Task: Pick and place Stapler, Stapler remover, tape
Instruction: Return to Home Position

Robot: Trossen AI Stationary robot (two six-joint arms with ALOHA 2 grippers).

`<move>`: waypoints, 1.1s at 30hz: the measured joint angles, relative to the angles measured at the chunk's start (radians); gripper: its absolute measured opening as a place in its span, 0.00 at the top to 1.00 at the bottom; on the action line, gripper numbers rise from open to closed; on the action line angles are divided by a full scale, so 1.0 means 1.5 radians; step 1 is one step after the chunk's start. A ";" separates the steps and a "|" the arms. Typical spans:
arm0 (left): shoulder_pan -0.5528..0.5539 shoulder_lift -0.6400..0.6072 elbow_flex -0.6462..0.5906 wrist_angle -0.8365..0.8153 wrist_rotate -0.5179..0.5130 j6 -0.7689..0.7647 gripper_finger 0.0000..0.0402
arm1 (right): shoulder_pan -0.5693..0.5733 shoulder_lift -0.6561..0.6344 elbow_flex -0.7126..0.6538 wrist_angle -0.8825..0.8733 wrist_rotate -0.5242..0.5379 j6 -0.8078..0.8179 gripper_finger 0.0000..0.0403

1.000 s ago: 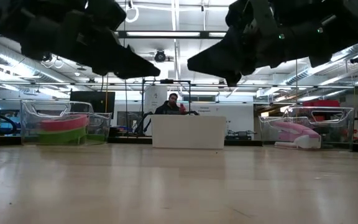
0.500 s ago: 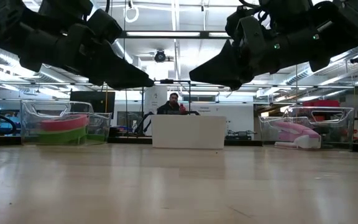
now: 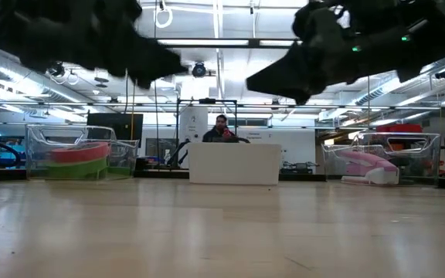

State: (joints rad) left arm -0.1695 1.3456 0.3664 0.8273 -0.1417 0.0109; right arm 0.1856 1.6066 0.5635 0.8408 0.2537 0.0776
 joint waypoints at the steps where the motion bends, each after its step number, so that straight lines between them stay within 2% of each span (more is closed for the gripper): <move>1: -0.003 -0.016 0.002 0.008 0.000 0.000 0.52 | 0.004 -0.011 -0.010 -0.004 -0.001 0.000 0.84; 11: -0.011 -0.186 0.001 0.007 0.003 0.000 0.52 | 0.040 -0.191 -0.174 0.001 -0.006 -0.001 0.84; 19: -0.010 -0.272 0.001 0.006 0.003 0.000 0.52 | 0.052 -0.373 -0.366 -0.008 -0.005 -0.001 0.84; 22: -0.008 -0.299 0.001 0.007 0.004 0.000 0.52 | 0.052 -0.448 -0.367 -0.151 0.000 -0.002 0.84; 26: -0.007 -0.336 0.001 0.010 0.005 0.000 0.52 | 0.052 -0.538 -0.367 -0.280 -0.005 -0.002 0.84; 33: 0.010 -0.398 0.001 0.006 0.005 0.000 0.52 | 0.052 -0.693 -0.366 -0.334 -0.005 -0.002 0.84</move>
State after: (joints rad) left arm -0.1543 0.7490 0.3683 0.8360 -0.1341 0.0113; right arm 0.2630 0.5670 0.0149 0.3397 0.2457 0.0746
